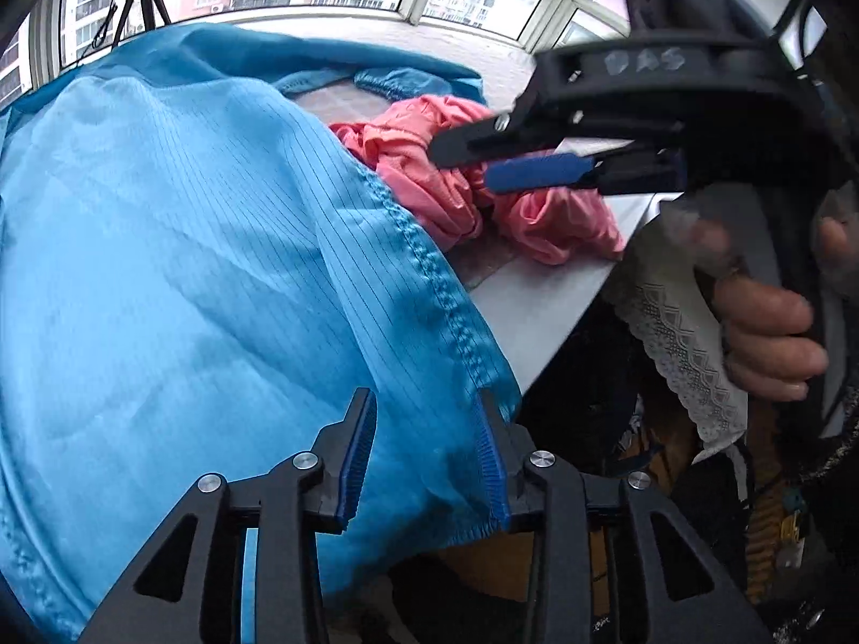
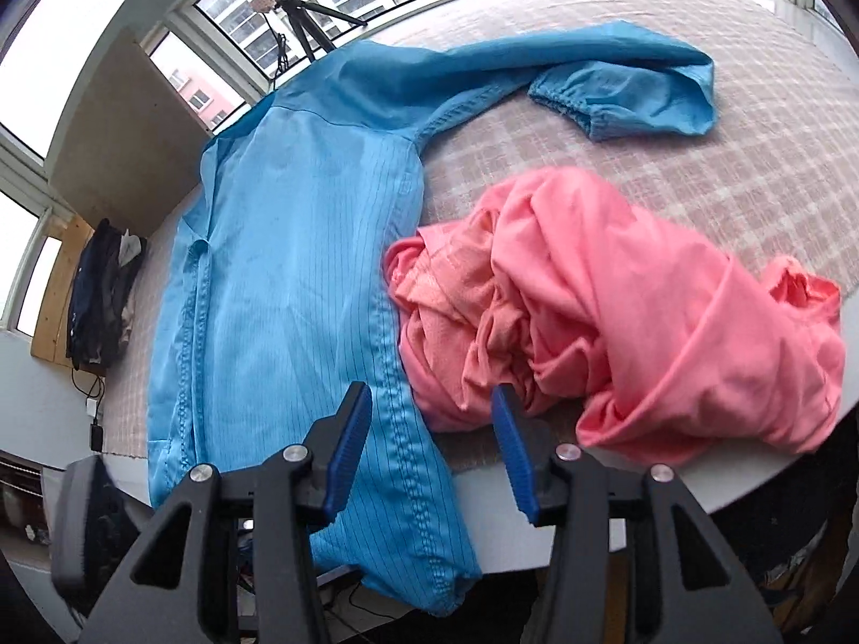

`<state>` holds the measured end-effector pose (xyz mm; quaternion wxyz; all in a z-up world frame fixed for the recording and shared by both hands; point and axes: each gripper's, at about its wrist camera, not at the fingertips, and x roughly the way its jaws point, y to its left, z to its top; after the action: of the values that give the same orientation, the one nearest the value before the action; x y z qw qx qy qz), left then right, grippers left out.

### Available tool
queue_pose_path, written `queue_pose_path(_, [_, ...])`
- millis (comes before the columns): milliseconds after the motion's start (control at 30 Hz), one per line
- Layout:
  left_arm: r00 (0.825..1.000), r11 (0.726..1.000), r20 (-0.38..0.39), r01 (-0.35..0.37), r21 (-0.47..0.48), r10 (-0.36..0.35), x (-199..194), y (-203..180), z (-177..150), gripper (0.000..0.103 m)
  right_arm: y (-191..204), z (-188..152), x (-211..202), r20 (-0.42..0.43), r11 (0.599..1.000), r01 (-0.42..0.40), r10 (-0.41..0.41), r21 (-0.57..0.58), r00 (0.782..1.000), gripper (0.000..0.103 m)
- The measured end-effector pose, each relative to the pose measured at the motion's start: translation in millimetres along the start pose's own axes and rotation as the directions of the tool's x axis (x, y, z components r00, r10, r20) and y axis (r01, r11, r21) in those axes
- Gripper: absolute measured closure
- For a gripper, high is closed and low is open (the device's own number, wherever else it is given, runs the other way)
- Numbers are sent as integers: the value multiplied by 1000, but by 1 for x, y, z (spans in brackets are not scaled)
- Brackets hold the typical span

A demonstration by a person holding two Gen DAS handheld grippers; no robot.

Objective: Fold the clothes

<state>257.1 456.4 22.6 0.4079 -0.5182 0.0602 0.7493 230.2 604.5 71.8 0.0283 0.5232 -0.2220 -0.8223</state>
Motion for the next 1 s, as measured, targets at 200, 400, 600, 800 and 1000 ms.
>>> queue_pose_path(200, [999,996,15,47,-77,-46,-3,-3,-3,65,-14,54,-3,-4,996,-28,28,-86,1000,57])
queue_pose_path(400, [999,997,-34,39,-74,-41,19,-23,5,62,-64,148,31,17,999,45,-45,15,999,56])
queue_pose_path(600, [1000,986,18,16,-165,-13,-11,-4,4,62,-147,211,45,-6,960,269,-270,79,963,56])
queue_pose_path(800, [998,950,56,-4,-312,22,-36,32,1,62,-189,218,64,-40,925,347,-345,154,938,50])
queue_pose_path(1000, [993,937,66,-68,-341,96,-63,45,-5,62,-197,234,65,20,928,313,-323,201,946,55])
